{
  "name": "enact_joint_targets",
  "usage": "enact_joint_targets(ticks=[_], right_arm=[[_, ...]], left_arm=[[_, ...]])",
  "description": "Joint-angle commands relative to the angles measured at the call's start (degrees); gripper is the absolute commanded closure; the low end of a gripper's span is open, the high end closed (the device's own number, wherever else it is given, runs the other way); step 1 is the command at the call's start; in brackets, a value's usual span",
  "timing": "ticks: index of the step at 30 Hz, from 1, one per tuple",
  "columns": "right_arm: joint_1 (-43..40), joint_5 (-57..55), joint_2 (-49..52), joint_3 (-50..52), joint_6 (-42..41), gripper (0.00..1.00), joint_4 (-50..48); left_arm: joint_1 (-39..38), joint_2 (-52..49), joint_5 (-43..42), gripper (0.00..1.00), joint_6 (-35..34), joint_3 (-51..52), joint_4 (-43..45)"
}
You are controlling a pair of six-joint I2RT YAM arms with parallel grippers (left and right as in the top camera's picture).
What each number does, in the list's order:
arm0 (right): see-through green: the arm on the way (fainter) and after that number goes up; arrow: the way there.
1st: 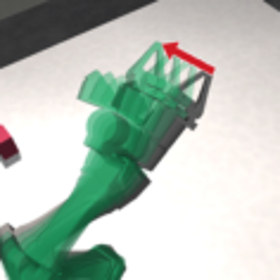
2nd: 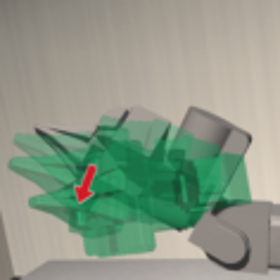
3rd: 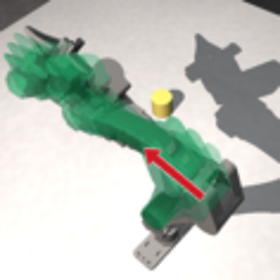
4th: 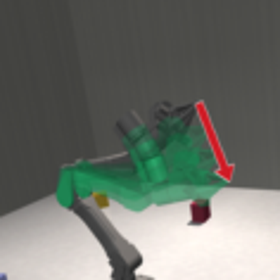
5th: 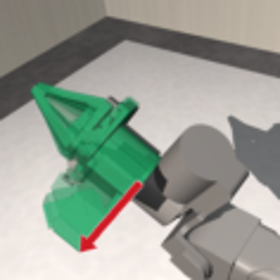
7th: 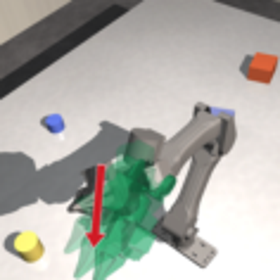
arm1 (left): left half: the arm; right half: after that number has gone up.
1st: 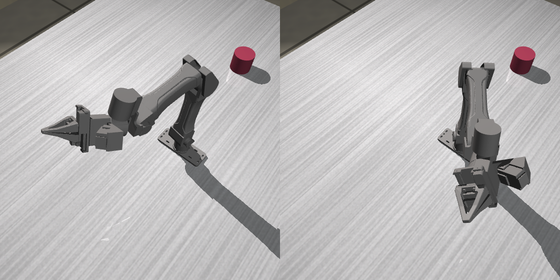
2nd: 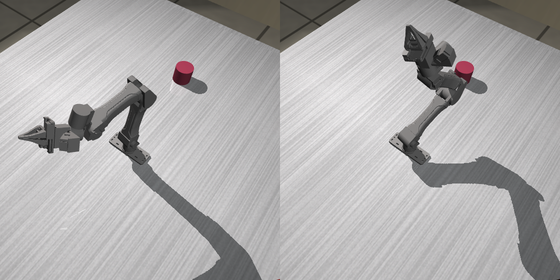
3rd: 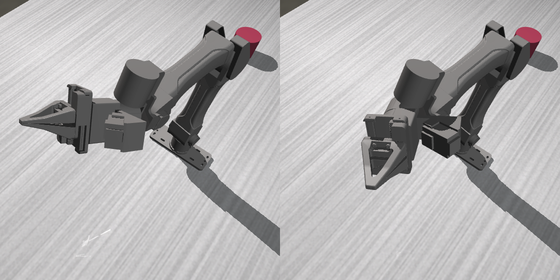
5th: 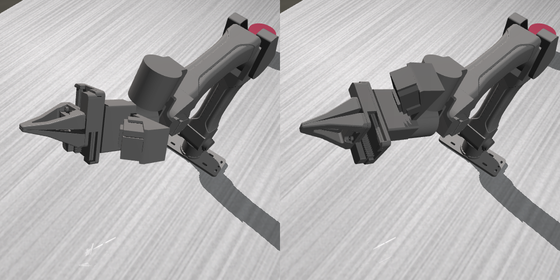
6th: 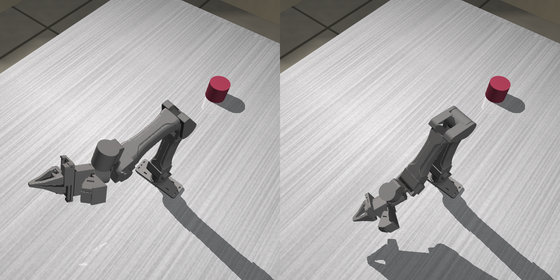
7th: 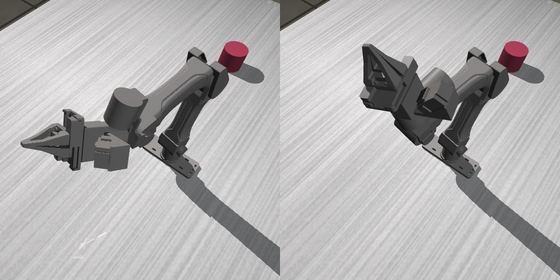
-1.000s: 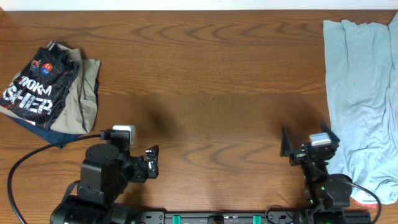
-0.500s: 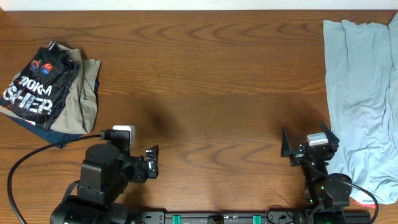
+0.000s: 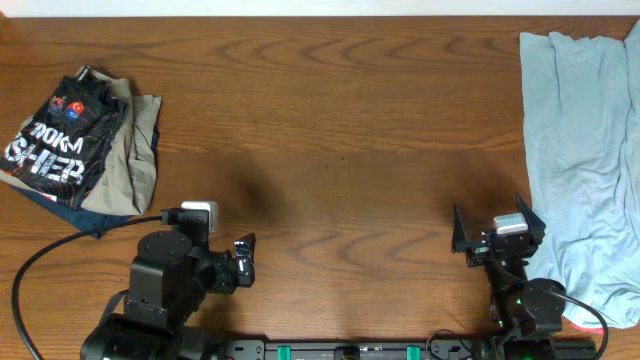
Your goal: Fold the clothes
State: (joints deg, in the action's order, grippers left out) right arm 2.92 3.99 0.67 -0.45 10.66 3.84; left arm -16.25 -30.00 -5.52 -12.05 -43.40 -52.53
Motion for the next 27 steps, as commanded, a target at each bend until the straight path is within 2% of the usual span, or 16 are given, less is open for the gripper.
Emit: enact_joint_targets(ticks=[1, 10, 19, 23, 27], right_arm=[[0.5, -0.7, -0.4, 0.1, 0.5, 0.01, 0.2], [0.5, -0.7, -0.4, 0.1, 0.5, 0.01, 0.2], [0.5, -0.7, -0.4, 0.1, 0.5, 0.01, 0.2], [0.5, -0.7, -0.4, 0.1, 0.5, 0.01, 0.2], [0.5, -0.7, -0.4, 0.1, 0.5, 0.01, 0.2]], left_arm=[[-0.2, 0.2, 1.1, 0.02, -0.5, 0.4, -0.1], [0.3, 1.9, 1.1, 0.02, -0.5, 0.4, -0.3], [7.1, 9.1, 2.2, 0.02, -0.2, 4.3, -1.9], [9.0, 15.3, 2.1, 0.02, 0.4, 11.8, 2.9], [9.7, 21.7, 2.1, 0.02, 0.4, 20.4, 11.6]])
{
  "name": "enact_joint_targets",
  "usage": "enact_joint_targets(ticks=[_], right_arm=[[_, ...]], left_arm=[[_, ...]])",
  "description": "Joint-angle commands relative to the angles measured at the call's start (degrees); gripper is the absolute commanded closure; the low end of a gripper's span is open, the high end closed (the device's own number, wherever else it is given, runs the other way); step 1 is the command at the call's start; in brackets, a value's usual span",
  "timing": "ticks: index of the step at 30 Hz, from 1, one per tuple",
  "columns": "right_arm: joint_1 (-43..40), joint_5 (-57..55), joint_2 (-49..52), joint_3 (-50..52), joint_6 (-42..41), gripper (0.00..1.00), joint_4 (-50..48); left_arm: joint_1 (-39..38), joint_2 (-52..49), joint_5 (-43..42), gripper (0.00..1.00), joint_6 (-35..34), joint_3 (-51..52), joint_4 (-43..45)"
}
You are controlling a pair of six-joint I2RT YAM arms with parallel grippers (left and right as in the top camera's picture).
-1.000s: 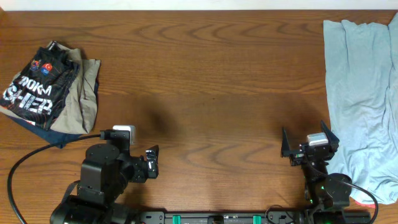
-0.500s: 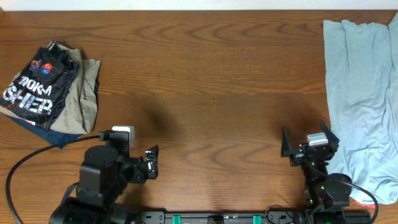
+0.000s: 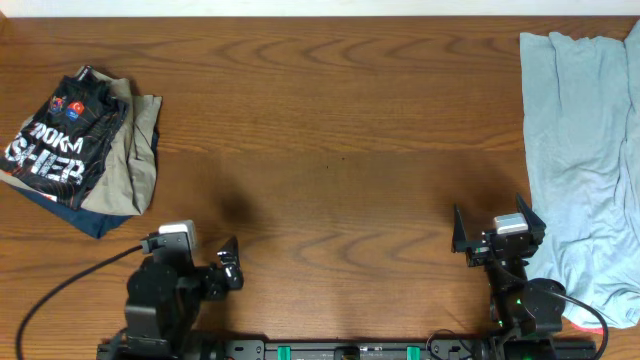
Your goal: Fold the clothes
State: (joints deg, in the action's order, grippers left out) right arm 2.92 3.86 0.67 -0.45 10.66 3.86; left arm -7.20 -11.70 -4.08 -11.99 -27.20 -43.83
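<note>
A light blue garment [image 3: 585, 150] lies spread and rumpled along the table's right side, running off the right edge. At the far left sits a stack of folded clothes [image 3: 80, 140], a black printed shirt on top of beige and navy pieces. My left gripper [image 3: 230, 265] is near the front edge at lower left, fingers apart and empty, well clear of the stack. My right gripper [image 3: 495, 232] stands open at lower right, just left of the blue garment's lower edge, holding nothing.
The brown wooden table [image 3: 330, 130] spans the whole view. A black cable [image 3: 70, 280] loops from the left arm toward the front left corner. Both arm bases sit along the front edge.
My left arm has drawn back toward the front edge and slightly left; its gripper stays open. The right arm and both sets of clothes have not moved.
</note>
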Motion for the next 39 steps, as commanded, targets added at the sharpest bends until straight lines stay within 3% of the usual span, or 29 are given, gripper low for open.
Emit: enact_joint_targets(ticks=[1, 7, 12, 14, 18, 26, 39], right_arm=[[0.5, -0.6, -0.4, 0.1, 0.5, 0.01, 0.2], [0.5, -0.6, -0.4, 0.1, 0.5, 0.01, 0.2], [0.5, -0.6, -0.3, 0.1, 0.5, 0.01, 0.2], [0.5, -0.6, -0.3, 0.1, 0.5, 0.01, 0.2], [0.5, -0.6, -0.2, 0.1, 0.5, 0.01, 0.2], [0.5, -0.6, -0.1, 0.1, 0.5, 0.01, 0.2], [0.5, -0.6, -0.1, 0.1, 0.5, 0.01, 0.2]], left_arm=[[0.7, 4.8, 0.7, 0.02, 0.3, 6.4, 5.6], [0.7, 11.3, 0.7, 0.02, 6.3, 17.7, 26.3], [0.8, 11.6, 1.6, 0.02, 15.1, 25.2, 45.9], [1.1, 11.6, 3.9, 0.02, 15.5, 27.1, 50.0], [1.2, 11.6, 9.1, 0.02, 17.4, 27.0, 49.5], [1.2, 11.6, 9.2, 0.02, 15.2, 27.0, 39.9], [1.2, 11.6, 9.2, 0.02, 15.1, 27.0, 40.2]])
